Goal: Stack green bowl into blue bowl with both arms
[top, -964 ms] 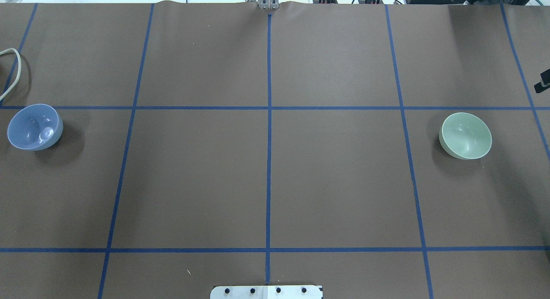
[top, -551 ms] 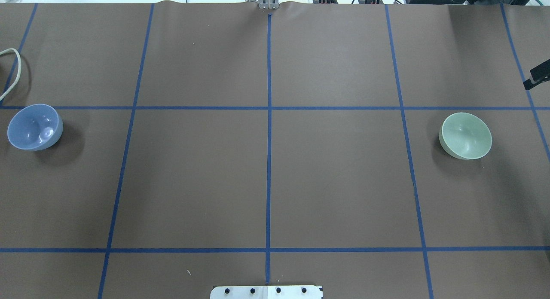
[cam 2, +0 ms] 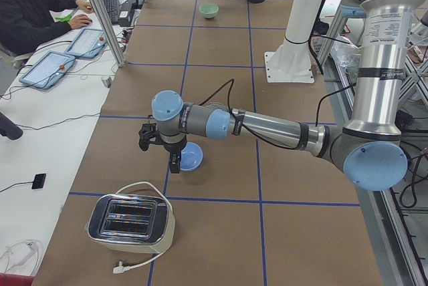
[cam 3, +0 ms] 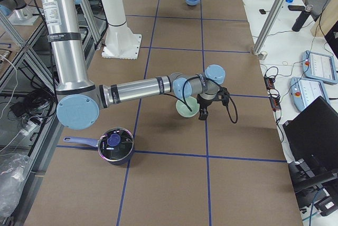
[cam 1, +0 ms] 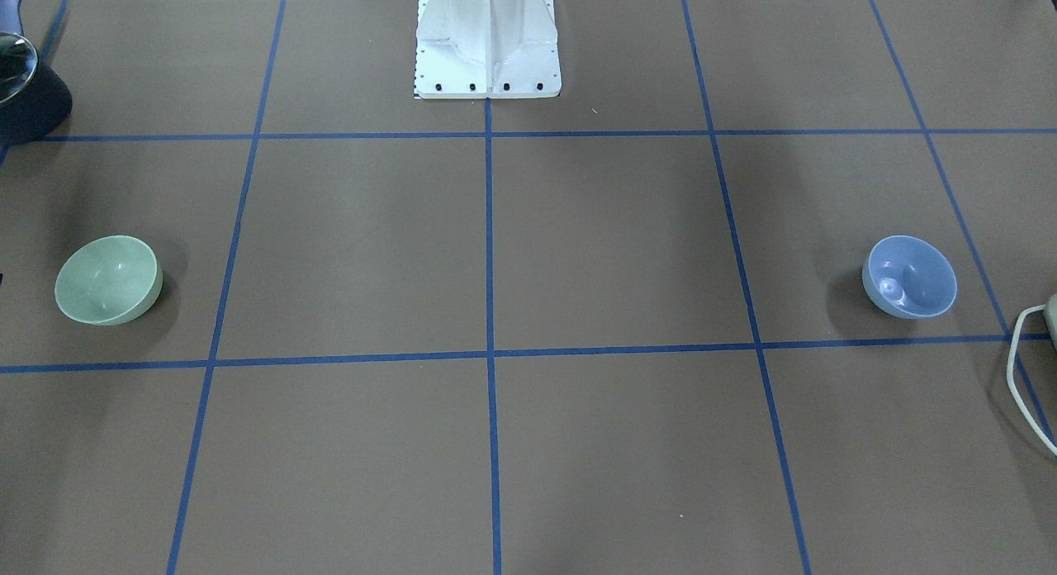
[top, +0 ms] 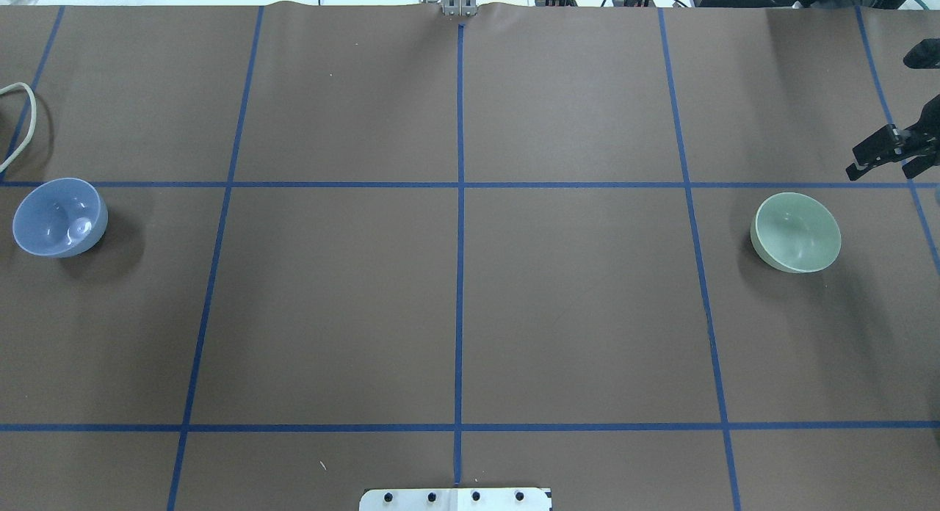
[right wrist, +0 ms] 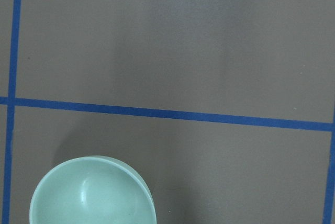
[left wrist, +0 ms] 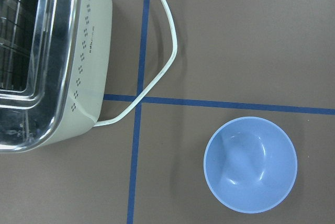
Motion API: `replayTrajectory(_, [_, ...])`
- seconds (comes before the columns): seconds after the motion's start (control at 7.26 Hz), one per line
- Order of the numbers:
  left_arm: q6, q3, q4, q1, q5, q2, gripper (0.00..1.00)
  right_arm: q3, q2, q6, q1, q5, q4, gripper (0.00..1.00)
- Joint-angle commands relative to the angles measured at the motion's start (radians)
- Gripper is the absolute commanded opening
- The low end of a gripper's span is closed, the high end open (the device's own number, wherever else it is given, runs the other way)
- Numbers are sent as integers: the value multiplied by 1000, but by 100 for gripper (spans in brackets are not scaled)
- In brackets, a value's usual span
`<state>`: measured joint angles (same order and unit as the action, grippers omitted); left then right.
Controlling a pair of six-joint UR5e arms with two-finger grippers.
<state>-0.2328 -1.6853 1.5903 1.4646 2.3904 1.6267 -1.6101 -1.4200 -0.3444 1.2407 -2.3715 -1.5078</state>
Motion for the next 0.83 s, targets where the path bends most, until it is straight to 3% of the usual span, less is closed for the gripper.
replayTrajectory(0.0, [-46,114,126,-50,1,38,98,10,1,-28,-43,5,1,100])
replayTrajectory(0.28, [-106,171,223,-96,0,42,98,7,-3,-37,-52,0,1,100])
replayTrajectory(0.69, [-131,215,237,-148,0,79,98,6,-8,-39,-52,-9,0,100])
